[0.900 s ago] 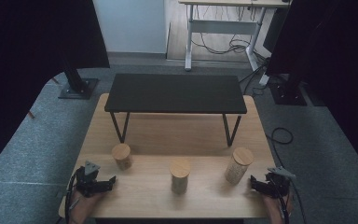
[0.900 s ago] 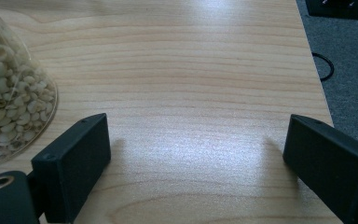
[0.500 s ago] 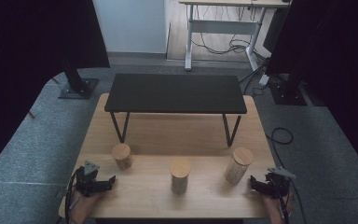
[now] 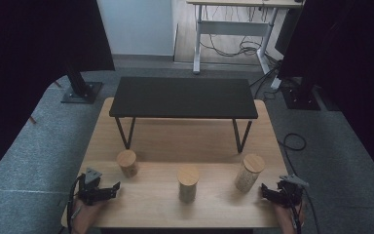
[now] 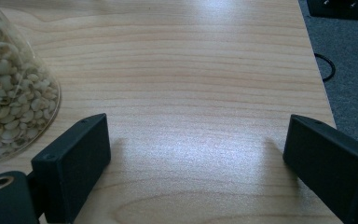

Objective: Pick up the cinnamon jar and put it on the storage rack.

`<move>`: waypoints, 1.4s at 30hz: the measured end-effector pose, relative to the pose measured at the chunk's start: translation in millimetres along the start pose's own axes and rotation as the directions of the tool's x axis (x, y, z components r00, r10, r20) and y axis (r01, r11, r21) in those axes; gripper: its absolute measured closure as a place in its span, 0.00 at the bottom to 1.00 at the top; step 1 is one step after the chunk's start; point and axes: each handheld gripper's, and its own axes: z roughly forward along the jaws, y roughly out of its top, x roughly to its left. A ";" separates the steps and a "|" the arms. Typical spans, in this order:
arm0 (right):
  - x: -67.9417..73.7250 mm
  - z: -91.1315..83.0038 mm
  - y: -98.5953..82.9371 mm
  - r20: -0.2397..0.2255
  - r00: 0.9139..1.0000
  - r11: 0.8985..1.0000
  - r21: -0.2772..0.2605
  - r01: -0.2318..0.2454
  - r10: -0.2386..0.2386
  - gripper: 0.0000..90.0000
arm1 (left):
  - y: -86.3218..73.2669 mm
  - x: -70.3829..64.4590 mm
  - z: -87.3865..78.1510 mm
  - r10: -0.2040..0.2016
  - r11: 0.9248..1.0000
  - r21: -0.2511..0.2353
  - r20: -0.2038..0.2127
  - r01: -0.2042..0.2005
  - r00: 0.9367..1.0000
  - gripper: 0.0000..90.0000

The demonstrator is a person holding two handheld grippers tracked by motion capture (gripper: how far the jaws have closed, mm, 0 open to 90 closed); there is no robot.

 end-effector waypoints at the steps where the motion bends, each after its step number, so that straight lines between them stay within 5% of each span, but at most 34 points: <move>1: 0.0 0.0 0.0 0.000 1.000 1.000 0.000 0.000 0.000 0.08 | 0.4 -0.1 -0.7 0.002 1.000 -0.005 -0.001 -0.002 1.000 0.06; 42: 0.0 -0.1 -0.1 -0.003 1.000 1.000 0.000 0.004 -0.004 0.08 | 13.9 -0.3 -17.4 -0.002 0.991 -0.137 -0.022 -0.001 1.000 0.07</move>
